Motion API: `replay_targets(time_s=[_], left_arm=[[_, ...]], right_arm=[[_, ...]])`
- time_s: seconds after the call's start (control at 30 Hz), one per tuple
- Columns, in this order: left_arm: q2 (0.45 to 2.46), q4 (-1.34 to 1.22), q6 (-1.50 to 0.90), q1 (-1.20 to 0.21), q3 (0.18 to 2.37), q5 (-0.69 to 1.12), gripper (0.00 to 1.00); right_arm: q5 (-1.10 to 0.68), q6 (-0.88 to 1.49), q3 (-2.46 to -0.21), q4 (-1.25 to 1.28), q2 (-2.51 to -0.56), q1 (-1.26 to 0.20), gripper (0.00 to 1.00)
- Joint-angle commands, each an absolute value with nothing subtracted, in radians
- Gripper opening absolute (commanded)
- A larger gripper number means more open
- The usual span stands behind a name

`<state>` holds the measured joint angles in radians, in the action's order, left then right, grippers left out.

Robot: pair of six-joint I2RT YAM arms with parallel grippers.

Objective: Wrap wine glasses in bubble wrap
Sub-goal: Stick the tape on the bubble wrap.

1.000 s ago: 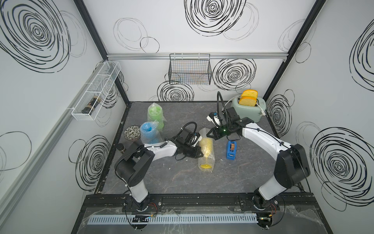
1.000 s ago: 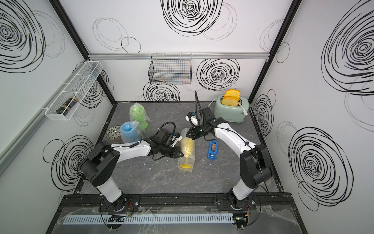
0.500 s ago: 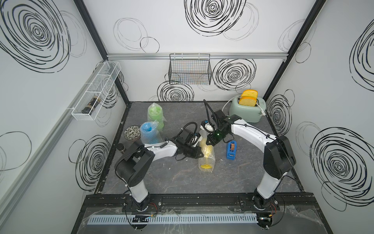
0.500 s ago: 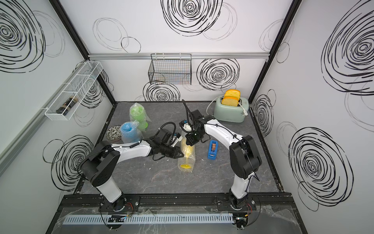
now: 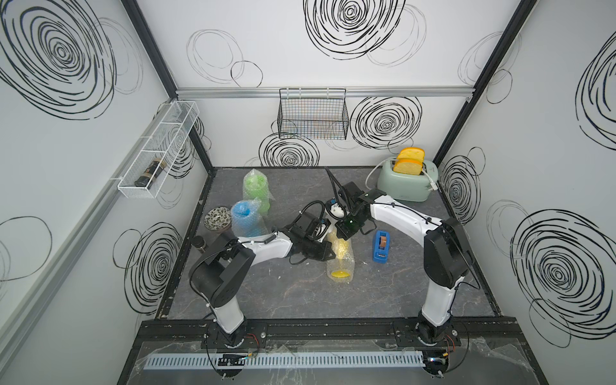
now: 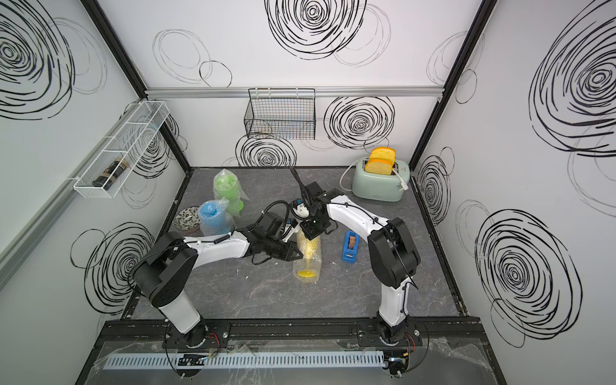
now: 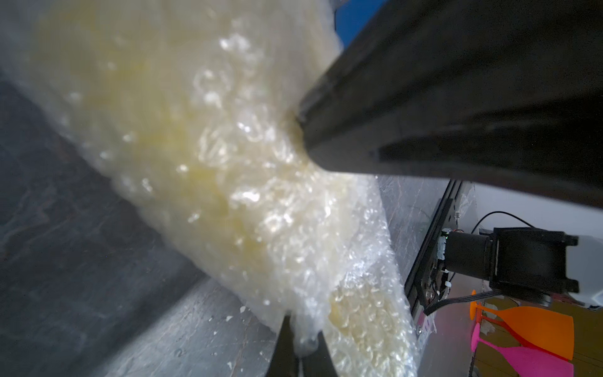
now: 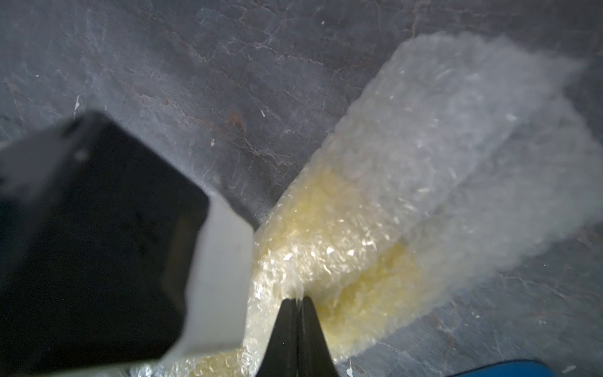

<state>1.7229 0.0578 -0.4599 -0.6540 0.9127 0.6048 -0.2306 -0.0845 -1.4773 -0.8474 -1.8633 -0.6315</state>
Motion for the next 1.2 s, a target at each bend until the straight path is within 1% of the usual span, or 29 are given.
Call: replay_targets(time_s=[0.0,0.07,0.13,0.3,0.5,0.6,0.7,0.77,0.83,0.87,0.9,0.93,0.97,1.03,1.17], left_arm=[[1.733,0.055,-0.444,-0.664,0.936,0.604,0.00],[1.741,0.045,-0.449,-0.667,0.932,0.610,0.00],[1.735,0.061,-0.443,-0.667,0.943,0.606,0.00],[1.738,0.044,-0.447,-0.668,0.930,0.608,0.00],[1.732,0.042,-0.448,-0.667,0.926,0.606,0.00],[1.735,0.058,-0.440,-0.666,0.939,0.602,0.00],[1.730,0.055,-0.442,-0.664,0.938,0.602,0.00],[1.737,0.041,-0.449,-0.667,0.928,0.609,0.00],[1.734,0.055,-0.444,-0.667,0.938,0.607,0.00],[1.730,0.061,-0.442,-0.667,0.942,0.605,0.00],[1.726,0.062,-0.442,-0.666,0.942,0.603,0.00],[1.727,0.055,-0.445,-0.665,0.939,0.605,0.00],[1.731,0.046,-0.450,-0.666,0.932,0.610,0.00],[1.741,0.040,-0.451,-0.669,0.932,0.613,0.00],[1.738,0.063,-0.441,-0.666,0.948,0.606,0.00]], right_arm=[[-0.093,-0.063,-1.487,-0.855,-1.877,-0.659,0.11],[-0.045,-0.054,-1.468,-0.832,-1.860,-0.669,0.15],[-0.010,-0.049,-1.451,-0.812,-1.844,-0.681,0.22],[0.042,-0.039,-1.415,-0.755,-1.792,-0.696,0.29],[0.038,-0.038,-1.415,-0.739,-1.752,-0.696,0.34],[0.003,-0.037,-1.419,-0.755,-1.749,-0.692,0.38],[-0.046,-0.038,-1.424,-0.782,-1.737,-0.673,0.40],[-0.107,-0.025,-1.408,-0.783,-1.709,-0.643,0.38],[-0.201,0.011,-1.373,-0.763,-1.667,-0.601,0.29],[-0.247,0.029,-1.352,-0.745,-1.650,-0.582,0.21],[-0.298,0.050,-1.325,-0.717,-1.634,-0.565,0.09],[-0.338,0.063,-1.302,-0.695,-1.625,-0.554,0.02],[-0.377,0.075,-1.280,-0.671,-1.622,-0.542,0.00],[-0.416,0.095,-1.250,-0.643,-1.633,-0.533,0.00],[-0.437,0.094,-1.234,-0.636,-1.685,-0.525,0.00]])
